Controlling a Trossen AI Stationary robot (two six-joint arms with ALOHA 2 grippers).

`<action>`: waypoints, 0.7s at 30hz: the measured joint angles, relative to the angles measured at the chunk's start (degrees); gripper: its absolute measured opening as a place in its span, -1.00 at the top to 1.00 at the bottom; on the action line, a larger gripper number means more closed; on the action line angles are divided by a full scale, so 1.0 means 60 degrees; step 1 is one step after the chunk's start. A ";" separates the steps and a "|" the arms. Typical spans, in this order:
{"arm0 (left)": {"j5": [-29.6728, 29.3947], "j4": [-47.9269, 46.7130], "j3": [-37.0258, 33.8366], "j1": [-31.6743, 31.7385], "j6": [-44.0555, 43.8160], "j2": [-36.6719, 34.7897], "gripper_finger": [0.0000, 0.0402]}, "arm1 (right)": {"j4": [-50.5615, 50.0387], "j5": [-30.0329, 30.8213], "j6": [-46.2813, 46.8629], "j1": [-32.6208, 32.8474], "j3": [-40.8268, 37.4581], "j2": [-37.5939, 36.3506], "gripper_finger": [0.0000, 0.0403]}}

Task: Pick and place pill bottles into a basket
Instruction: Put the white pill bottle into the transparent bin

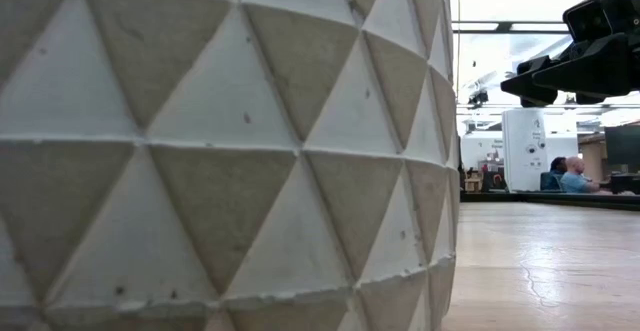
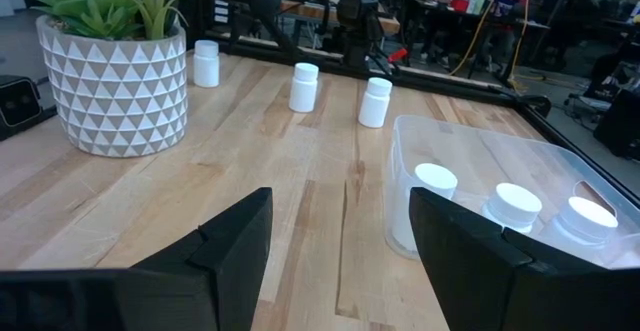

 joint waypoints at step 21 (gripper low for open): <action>0.0015 0.0423 -0.0309 0.0000 -0.0029 0.0018 -0.55 | 0.0000 0.0000 -0.0004 0.0000 0.0000 0.0000 -0.12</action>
